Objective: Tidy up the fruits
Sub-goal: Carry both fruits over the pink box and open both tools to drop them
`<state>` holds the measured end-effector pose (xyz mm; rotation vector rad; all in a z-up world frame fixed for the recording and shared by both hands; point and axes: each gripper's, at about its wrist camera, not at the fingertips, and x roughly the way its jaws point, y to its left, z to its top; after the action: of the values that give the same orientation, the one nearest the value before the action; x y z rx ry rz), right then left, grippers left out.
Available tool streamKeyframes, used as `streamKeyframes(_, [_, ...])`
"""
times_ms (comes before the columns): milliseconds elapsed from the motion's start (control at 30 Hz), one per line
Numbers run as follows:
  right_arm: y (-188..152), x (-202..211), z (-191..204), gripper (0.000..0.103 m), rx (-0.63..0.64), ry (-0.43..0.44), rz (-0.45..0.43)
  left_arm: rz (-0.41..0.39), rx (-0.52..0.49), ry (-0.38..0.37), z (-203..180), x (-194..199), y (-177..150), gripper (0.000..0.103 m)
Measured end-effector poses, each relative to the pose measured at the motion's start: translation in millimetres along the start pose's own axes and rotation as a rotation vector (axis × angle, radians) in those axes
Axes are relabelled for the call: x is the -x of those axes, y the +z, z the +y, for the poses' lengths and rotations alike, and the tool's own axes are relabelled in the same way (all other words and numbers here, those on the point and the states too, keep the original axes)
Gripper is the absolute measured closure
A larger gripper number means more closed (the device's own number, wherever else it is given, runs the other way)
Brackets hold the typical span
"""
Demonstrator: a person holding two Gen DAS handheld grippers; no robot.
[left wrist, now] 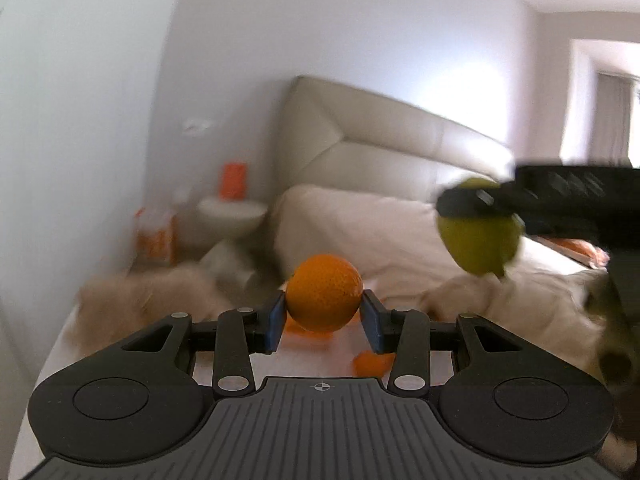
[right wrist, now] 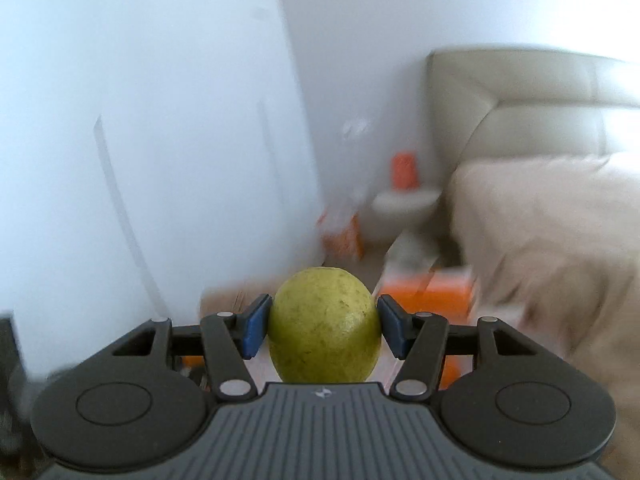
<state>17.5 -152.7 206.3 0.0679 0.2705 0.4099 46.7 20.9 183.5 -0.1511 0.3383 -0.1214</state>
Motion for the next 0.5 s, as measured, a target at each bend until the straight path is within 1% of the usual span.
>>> streamKeyframes(67, [29.2,1.0,-8.9,0.045,0.022,-0.051,-0.020,0.027,-0.024,-0.058,-14.5,-14.5,15.2,0.058])
streamKeyframes(100, [41.5,0.8,-15.6,0.045,0.028,-0.083,-0.023,0.056,-0.029,-0.089,-22.5,-25.2,19.9,0.058])
streamKeyframes(200, [56.7,0.4,-42.6,0.045,0.017,-0.158,-0.016,0.163,-0.051,-0.169,-46.3,-58.8,14.1,0.058])
streamKeyframes(300, [48.8,-1.6,-76.9,0.045,-0.032,-0.240,-0.009,0.293,-0.097,-0.225,-74.8,-96.5,-12.2,0.058])
streamKeyframes(367, [36.3,-7.5,-97.9,0.045,-0.069,-0.288,0.013,0.370,-0.125,-0.240,-89.8,-119.9,-32.1,0.058])
streamKeyframes(400, [29.8,-11.7,-106.9,0.045,-0.087,-0.296,0.033,0.407,-0.131,-0.246,-98.7,-132.1,-43.7,0.058])
streamKeyframes(500, [12.2,-28.8,-129.3,0.045,-0.133,-0.304,0.105,0.465,-0.127,-0.280,-118.1,-157.0,-64.6,0.058])
